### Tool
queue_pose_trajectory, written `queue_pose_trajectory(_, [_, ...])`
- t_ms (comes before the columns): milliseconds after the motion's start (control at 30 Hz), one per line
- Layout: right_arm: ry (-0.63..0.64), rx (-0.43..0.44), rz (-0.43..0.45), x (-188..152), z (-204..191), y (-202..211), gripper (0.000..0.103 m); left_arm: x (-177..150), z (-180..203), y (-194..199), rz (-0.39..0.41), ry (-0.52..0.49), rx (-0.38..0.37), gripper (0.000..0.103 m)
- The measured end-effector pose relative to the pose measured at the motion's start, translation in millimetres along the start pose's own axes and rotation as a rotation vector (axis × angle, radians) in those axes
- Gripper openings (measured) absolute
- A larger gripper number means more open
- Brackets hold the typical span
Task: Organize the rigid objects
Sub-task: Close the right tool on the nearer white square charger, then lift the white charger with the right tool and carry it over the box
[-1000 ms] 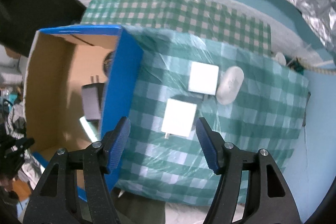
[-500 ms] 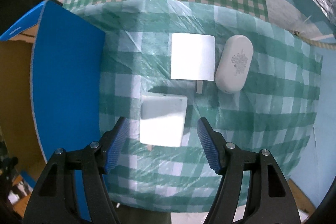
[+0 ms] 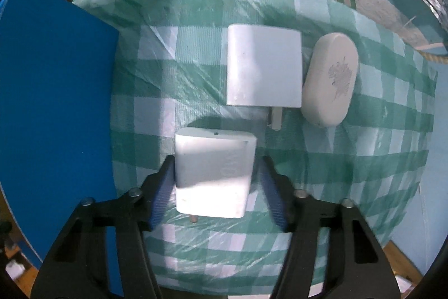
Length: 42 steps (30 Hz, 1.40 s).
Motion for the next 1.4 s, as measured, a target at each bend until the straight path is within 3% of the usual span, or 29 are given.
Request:
queue_pose_trajectory(533, [0.033, -0.002, 0.013, -15, -5, 7, 0.051, 0, 0, 0, 0.0, -0.002, 0.001, 0.004])
queue_pose_trajectory(900, [0.084, 0.011, 0.033, -26, -16, 46, 0.051, 0, 0, 0, 0.0, -0.001, 0.001, 0.004])
queue_pose_trajectory(1400, [0.201, 0.066, 0.15, -18, -64, 122, 0.051, 0, 0, 0, 0.0, -0.003, 0.002, 0.004])
Point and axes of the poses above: each gripper's, at about its wrist camera, not at the fingertips, and y roughly against the way its jaws point, z to its right, x to its top, the point moved 3 cm from there along -y, roughly the way its jaws point
